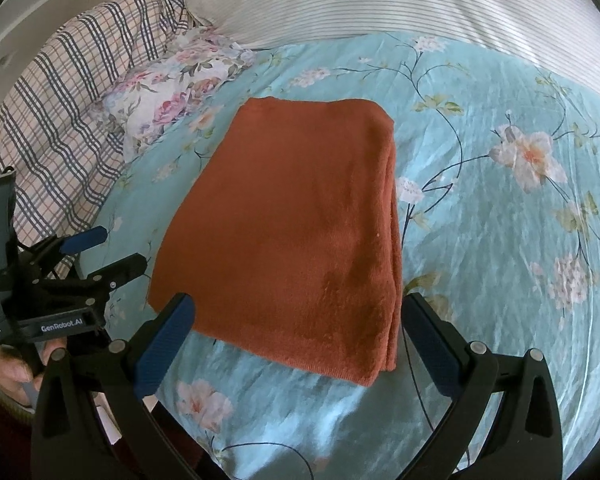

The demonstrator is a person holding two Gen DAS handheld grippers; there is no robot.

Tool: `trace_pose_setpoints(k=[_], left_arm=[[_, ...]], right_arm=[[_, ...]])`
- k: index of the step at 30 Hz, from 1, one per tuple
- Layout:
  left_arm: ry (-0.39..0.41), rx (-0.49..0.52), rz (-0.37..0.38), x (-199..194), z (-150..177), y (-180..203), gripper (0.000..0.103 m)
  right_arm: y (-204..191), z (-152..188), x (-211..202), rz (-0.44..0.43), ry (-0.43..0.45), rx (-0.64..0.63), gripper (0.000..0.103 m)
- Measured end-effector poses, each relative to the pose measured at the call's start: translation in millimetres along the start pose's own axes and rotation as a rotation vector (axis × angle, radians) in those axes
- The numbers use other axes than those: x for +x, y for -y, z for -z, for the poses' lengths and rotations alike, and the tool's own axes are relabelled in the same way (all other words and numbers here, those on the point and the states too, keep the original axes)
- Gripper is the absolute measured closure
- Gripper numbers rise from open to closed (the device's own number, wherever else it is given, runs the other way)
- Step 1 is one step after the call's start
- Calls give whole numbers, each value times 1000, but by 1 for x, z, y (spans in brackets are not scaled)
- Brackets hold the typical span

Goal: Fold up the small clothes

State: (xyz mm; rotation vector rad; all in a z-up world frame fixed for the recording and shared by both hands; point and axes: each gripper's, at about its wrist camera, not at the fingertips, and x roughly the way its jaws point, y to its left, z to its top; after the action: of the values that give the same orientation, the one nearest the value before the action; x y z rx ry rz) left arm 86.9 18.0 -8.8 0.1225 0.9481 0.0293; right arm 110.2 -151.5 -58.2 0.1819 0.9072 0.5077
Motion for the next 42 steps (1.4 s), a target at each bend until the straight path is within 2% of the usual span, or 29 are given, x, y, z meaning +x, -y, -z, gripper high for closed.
trace_pose_setpoints(k=[7,16,42], left_arm=[[-6,0,16,-5,7,6,13],[11,1,19,-9,5,7,13],[29,-6,20,-14,5,4,13]], right_arm=[[-7,8,-3,5,-2,-3,0],[-9,0,-10,10,20,-17,0],[-18,-1,-10,1,12,-41,0]])
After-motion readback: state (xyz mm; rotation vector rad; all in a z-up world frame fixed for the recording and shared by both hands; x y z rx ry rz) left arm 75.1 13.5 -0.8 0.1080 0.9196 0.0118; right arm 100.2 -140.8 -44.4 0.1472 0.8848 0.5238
